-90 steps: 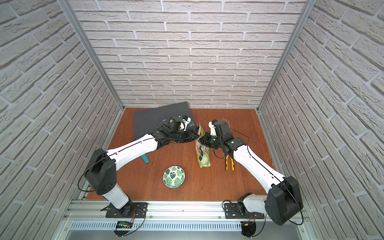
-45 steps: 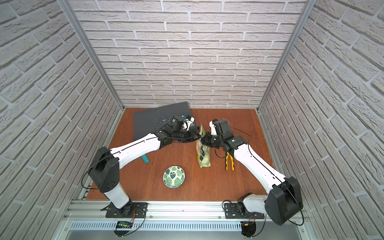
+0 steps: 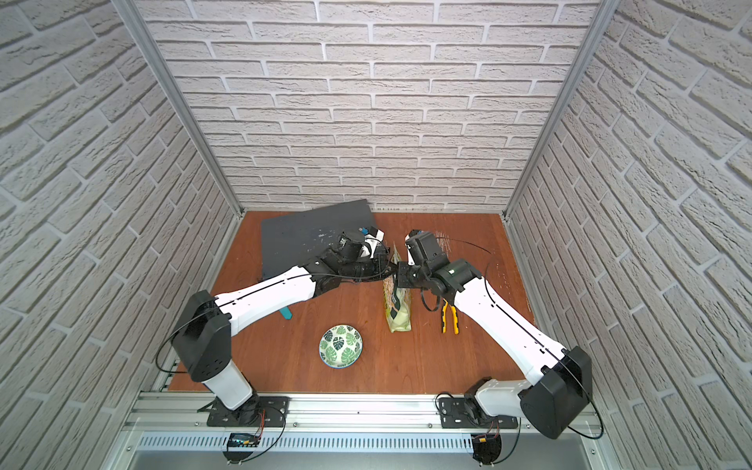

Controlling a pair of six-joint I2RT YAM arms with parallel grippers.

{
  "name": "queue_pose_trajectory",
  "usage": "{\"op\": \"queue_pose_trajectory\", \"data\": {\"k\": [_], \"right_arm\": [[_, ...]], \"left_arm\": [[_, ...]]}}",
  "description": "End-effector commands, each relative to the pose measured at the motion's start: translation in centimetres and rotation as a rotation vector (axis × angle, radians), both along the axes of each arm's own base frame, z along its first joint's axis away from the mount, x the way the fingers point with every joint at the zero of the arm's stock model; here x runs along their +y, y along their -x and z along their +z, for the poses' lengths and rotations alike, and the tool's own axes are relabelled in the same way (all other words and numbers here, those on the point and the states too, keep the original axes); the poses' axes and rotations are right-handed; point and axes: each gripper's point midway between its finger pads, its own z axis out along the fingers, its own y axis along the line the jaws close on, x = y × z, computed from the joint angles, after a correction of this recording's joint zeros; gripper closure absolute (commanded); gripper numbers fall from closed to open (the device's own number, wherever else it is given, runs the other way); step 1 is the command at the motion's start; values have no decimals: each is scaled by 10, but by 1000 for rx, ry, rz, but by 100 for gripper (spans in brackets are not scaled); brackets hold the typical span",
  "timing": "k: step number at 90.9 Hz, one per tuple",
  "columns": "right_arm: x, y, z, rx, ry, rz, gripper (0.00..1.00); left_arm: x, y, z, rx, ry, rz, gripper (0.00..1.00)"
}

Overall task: Pour the oats into the breakfast bowl
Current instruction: Open the oats bag at the center of the board.

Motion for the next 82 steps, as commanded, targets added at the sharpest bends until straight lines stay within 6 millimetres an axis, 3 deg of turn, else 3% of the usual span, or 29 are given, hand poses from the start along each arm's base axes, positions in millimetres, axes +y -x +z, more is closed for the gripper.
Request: {"op": "queue_pose_trajectory", "data": {"k": [1, 24, 50, 82], "right_arm": [[-15, -16, 31, -125, 62, -61, 97], [-20, -19, 31, -155, 116, -81, 97], [-26, -29, 28, -209, 74, -169, 97], [-24, -47, 39, -300, -27, -268, 97]], "left_arm": [[28, -17, -11, -16, -97, 122, 100], [38, -17, -14, -23, -157, 161, 100], [44, -14, -20, -9, -190, 173, 100], [44, -7, -19, 8, -170, 166, 100]]}}
